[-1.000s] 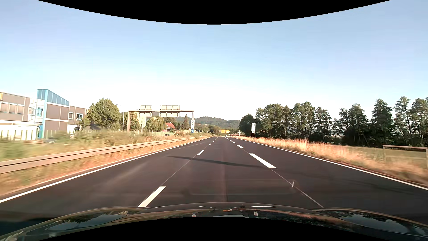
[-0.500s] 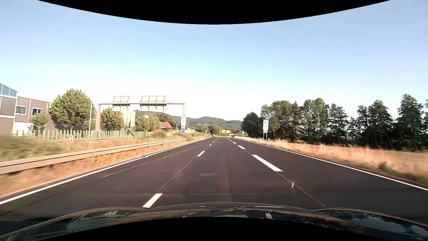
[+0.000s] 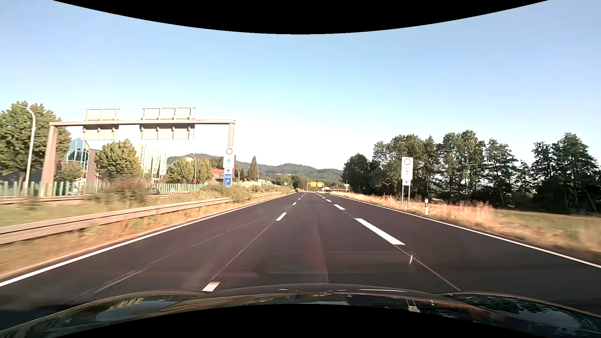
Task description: Follow the waypoints while adhering to traffic rules and regulations
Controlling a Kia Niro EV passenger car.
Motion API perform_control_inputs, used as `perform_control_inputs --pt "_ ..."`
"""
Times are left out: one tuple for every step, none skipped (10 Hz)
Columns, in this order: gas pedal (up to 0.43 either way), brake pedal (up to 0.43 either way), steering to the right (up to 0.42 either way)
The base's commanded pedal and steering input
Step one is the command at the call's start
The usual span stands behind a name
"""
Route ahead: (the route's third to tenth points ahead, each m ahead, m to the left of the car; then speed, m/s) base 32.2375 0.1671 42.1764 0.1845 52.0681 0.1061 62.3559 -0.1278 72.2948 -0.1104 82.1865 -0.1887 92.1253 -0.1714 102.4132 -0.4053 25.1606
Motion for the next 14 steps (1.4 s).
perform_control_inputs --pt "0.209 0.000 0.002" --pt "0.209 0.000 0.002" --pt "0.209 0.000 0.002" --pt "0.209 0.000 0.002" --pt "0.209 0.000 0.002" --pt "0.209 0.000 0.002" --pt "0.209 0.000 0.002" --pt "0.209 0.000 0.002" --pt "0.209 0.000 0.002" --pt "0.209 0.000 0.002" --pt "0.209 0.000 0.001" --pt "0.209 0.000 0.002" --pt "0.209 0.000 0.002" --pt "0.209 0.000 0.002"
